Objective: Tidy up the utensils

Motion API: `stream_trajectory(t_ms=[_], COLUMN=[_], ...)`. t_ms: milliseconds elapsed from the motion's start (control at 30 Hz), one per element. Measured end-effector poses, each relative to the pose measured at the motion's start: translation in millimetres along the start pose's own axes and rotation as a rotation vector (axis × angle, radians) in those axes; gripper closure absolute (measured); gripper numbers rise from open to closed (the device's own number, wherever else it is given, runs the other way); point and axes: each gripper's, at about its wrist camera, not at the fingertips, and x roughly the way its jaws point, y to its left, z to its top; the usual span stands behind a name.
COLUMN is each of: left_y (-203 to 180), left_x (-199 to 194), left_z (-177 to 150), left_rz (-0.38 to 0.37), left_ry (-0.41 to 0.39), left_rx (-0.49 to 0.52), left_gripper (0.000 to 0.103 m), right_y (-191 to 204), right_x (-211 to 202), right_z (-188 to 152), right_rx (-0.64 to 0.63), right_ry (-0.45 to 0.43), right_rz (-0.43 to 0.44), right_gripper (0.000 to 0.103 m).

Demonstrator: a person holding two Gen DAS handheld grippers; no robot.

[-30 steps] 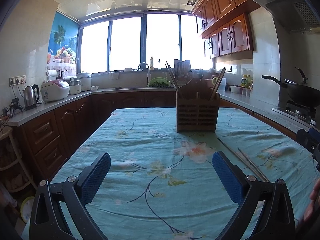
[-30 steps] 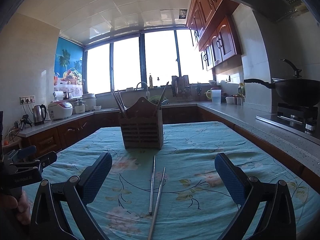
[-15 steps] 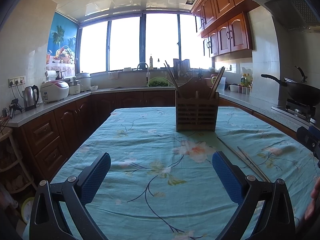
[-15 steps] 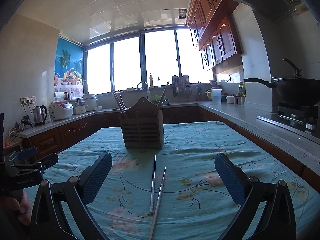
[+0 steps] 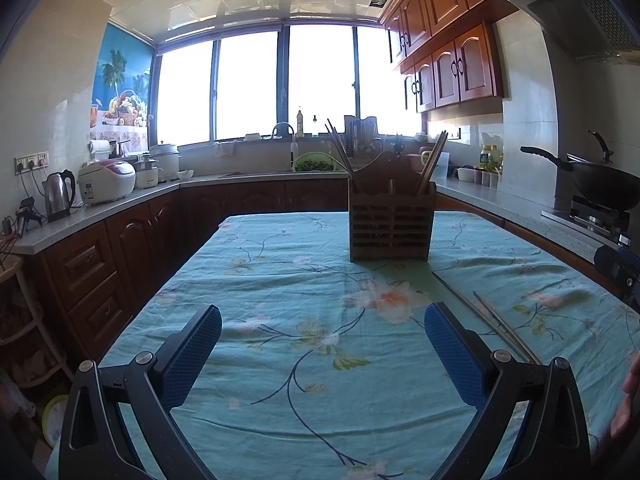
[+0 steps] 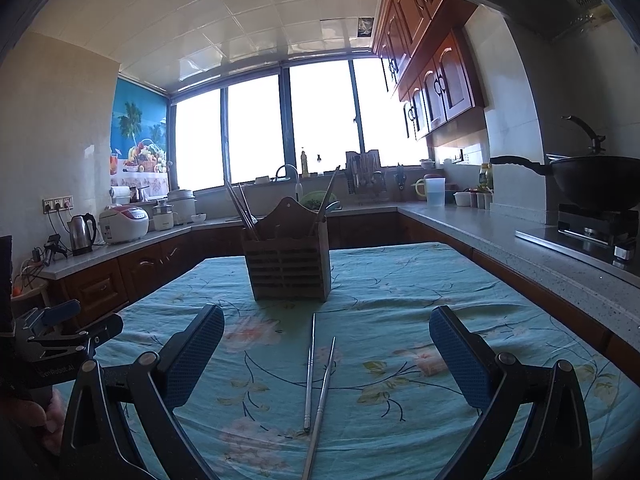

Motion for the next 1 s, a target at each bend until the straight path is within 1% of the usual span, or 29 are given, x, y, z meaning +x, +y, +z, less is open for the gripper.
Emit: stream_trajectory(t_ms=[500,1000], left_y=[-7.5,-12.7], left_x=[0.9,2.4], left_z=[1.7,3.7], left_rz=[-0.01,-0.013], left_ry=[0.006,0.014], left_rx=[0.005,0.003], left_gripper=[0.001,0.001], right_y=[-0.4,1.2], right_x=[1.0,1.0], right_z=[6.6,6.9], right_rx=[0.011,0.012], right_ry=[0.001,0.002], right_rz=[0.02,0.02], right_gripper=[0.0,0.0])
